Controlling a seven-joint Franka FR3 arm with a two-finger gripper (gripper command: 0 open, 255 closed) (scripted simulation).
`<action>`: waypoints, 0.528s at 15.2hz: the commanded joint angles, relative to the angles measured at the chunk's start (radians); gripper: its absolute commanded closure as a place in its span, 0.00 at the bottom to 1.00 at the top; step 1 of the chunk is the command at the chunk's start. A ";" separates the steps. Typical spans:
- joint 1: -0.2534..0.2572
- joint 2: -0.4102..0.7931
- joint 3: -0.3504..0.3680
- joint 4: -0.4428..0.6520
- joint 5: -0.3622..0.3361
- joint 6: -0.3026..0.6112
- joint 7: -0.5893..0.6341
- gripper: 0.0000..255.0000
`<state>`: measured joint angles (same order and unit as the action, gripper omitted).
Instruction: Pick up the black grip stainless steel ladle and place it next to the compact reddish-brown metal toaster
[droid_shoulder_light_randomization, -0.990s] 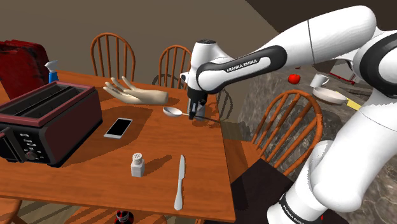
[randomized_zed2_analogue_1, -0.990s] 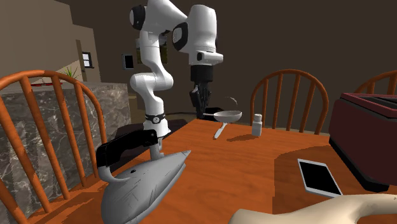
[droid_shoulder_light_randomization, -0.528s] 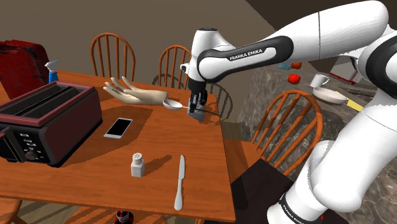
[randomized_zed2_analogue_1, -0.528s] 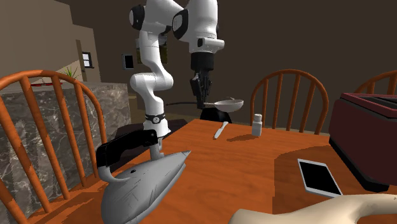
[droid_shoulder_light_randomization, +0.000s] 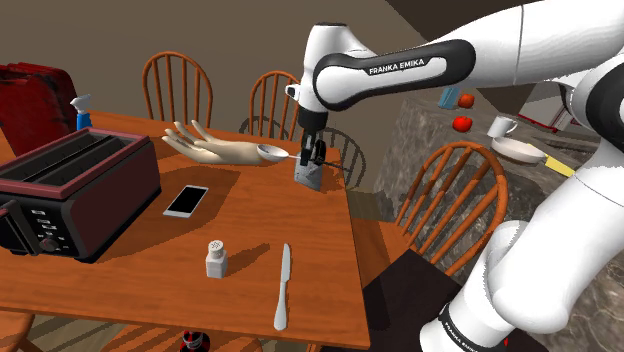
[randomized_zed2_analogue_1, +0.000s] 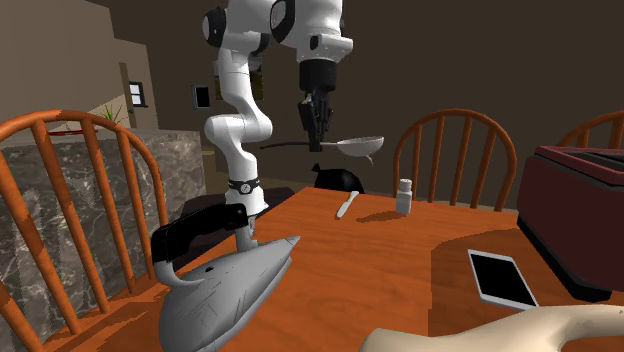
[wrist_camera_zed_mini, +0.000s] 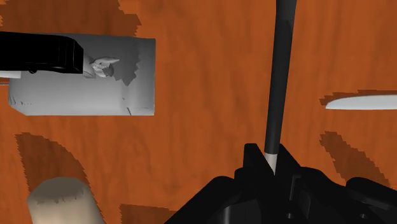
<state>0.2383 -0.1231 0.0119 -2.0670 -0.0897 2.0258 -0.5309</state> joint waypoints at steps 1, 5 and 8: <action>0.000 -0.003 0.000 0.027 0.001 -0.031 -0.003 1.00; 0.001 -0.010 0.000 0.074 0.003 -0.084 -0.007 1.00; 0.001 -0.013 0.001 0.111 0.005 -0.124 -0.010 1.00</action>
<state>0.2399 -0.1329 0.0136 -1.9665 -0.0855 1.9155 -0.5383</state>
